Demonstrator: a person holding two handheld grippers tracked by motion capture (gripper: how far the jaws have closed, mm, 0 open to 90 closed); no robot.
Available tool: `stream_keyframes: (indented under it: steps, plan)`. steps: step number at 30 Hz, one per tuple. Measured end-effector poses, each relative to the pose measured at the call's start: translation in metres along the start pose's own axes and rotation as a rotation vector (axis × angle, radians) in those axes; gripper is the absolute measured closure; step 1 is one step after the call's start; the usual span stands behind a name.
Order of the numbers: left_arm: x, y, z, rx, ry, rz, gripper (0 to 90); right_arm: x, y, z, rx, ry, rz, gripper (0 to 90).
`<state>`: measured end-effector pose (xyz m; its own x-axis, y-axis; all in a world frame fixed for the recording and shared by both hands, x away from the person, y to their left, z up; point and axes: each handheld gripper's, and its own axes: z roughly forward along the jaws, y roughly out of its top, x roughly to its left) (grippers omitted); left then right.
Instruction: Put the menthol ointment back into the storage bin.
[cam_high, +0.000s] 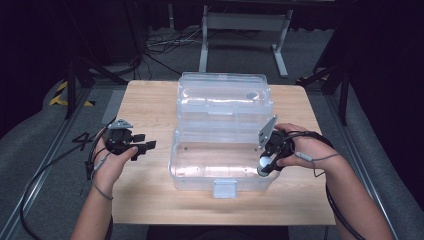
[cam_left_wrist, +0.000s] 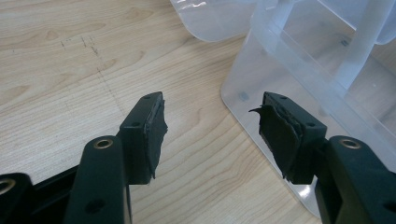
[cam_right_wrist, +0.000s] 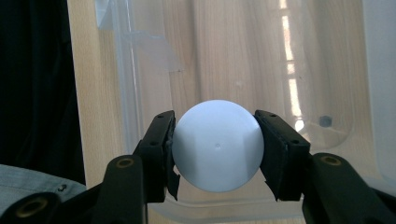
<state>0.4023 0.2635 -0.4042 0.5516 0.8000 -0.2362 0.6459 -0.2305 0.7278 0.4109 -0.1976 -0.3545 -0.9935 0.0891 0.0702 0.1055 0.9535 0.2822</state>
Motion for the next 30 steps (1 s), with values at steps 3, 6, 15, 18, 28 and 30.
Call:
stream_keyframes:
  steps: [3,6,15,18,28,30]
  plan:
    - [0.0,0.0,0.0,0.001,-0.001,0.001,41.6,0.0,0.0,0.004,0.012,0.005,0.005,50.6]
    - [0.0,0.0,0.0,0.001,-0.002,0.0,41.6,-0.001,0.0,0.008,0.013,0.009,0.001,50.6]
    - [0.0,0.0,0.001,-0.001,0.001,0.005,41.6,-0.002,0.0,0.018,0.021,0.025,-0.005,50.6]
    - [0.0,0.0,0.001,-0.001,0.001,0.005,41.6,-0.003,0.001,0.021,0.026,0.027,-0.007,50.6]
    - [0.0,0.0,0.0,-0.002,0.003,0.008,41.6,-0.004,0.001,0.029,0.046,0.042,-0.004,50.5]
    - [0.0,0.0,0.0,-0.002,0.003,0.008,41.6,-0.005,0.001,0.03,0.052,0.042,-0.002,50.6]
